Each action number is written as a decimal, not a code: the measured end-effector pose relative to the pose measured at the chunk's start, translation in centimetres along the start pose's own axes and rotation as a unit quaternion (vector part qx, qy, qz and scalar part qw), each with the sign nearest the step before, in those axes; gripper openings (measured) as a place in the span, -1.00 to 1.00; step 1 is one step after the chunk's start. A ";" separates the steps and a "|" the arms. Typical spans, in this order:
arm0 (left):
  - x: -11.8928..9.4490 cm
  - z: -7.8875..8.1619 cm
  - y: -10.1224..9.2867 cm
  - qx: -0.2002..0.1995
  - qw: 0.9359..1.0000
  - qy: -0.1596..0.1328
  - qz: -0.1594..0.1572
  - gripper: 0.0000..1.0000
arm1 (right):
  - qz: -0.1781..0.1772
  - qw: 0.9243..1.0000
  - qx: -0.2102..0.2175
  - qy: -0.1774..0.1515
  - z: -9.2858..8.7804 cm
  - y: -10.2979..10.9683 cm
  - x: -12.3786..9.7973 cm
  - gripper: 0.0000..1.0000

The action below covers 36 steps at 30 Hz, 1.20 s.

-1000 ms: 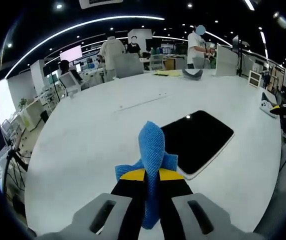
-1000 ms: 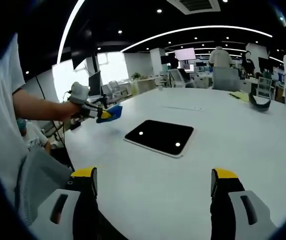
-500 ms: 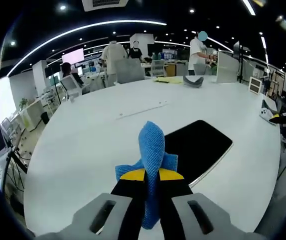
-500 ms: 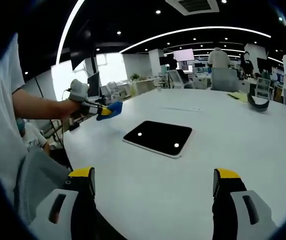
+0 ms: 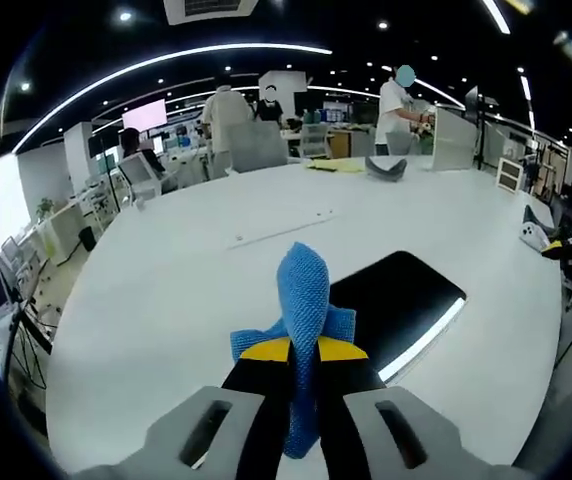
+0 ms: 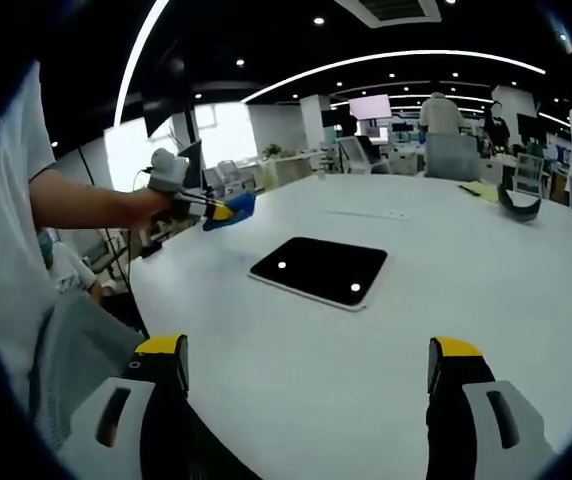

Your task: Wipe the mirror surface with the cleaning cloth until all visible marks leave the cleaned area.

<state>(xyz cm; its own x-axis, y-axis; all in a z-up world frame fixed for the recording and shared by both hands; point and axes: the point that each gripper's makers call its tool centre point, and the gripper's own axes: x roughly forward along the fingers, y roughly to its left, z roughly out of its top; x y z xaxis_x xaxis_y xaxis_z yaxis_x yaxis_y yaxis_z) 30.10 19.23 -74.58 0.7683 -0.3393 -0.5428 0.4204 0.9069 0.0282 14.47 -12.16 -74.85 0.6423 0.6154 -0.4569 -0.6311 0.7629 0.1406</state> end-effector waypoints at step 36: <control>5.8 2.0 -1.3 -0.011 1.000 0.000 -0.029 -0.90 | -0.029 0.998 -0.044 -0.036 0.9 -1.0 -0.8 1.00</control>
<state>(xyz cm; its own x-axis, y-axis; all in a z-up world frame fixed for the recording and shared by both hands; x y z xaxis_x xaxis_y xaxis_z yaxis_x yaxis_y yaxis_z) 35.02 15.61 -76.13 0.7428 -0.3923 -0.5426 0.4544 0.8905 -0.0218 14.99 -13.17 -73.83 0.7060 0.5861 -0.3975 -0.6258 0.7791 0.0372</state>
